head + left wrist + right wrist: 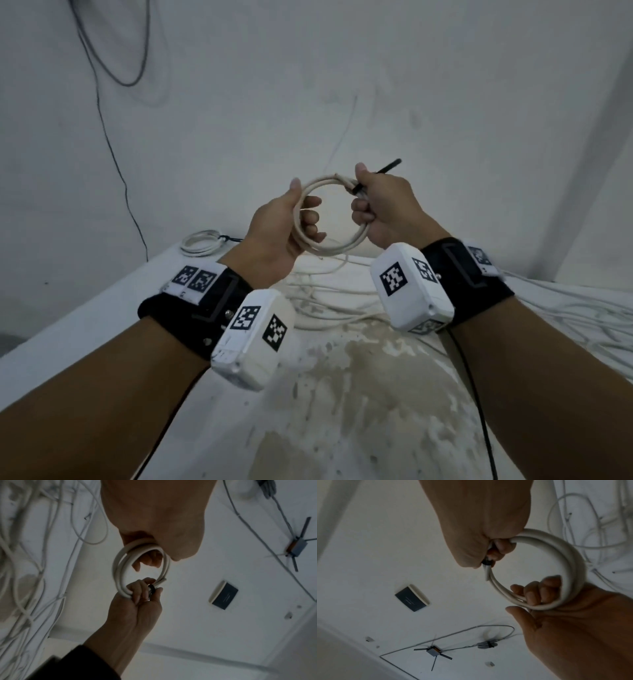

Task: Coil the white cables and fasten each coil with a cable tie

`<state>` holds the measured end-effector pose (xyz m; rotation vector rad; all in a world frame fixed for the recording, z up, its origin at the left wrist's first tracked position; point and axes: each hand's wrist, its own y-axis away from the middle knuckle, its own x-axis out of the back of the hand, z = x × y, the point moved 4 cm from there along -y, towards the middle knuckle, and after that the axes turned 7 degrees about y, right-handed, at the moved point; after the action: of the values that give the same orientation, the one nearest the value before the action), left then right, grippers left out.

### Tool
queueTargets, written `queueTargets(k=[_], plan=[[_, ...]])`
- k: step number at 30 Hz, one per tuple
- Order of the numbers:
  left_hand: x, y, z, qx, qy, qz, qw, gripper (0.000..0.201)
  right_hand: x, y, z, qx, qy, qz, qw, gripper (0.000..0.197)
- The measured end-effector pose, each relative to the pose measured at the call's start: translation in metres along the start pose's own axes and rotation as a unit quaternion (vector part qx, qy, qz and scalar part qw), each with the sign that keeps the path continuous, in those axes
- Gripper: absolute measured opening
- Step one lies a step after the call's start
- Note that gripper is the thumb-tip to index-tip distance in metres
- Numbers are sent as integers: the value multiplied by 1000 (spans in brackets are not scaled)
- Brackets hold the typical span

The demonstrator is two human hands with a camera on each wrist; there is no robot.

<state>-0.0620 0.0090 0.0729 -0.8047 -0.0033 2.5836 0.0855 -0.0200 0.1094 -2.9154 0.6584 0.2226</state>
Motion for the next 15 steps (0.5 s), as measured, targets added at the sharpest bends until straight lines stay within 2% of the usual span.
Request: queueTargets(k=[3, 7, 9, 11, 15], plan=[[24, -2, 10, -23, 67, 48, 996, 38, -36, -5, 11, -10, -22, 2, 1000, 22], [64, -10, 41, -57, 46, 125, 989, 39, -80, -5, 20, -38, -58, -137, 988, 23], [85, -13, 55, -63, 30, 148, 986, 39, -93, -7, 19, -34, -11, -199, 979, 19], [105, -17, 64, -66, 12, 167, 984, 39, -104, -12, 18, -18, 81, -235, 968, 16], [136, -24, 74, -59, -6, 187, 980, 38, -131, -26, 24, -3, 179, -245, 953, 13]])
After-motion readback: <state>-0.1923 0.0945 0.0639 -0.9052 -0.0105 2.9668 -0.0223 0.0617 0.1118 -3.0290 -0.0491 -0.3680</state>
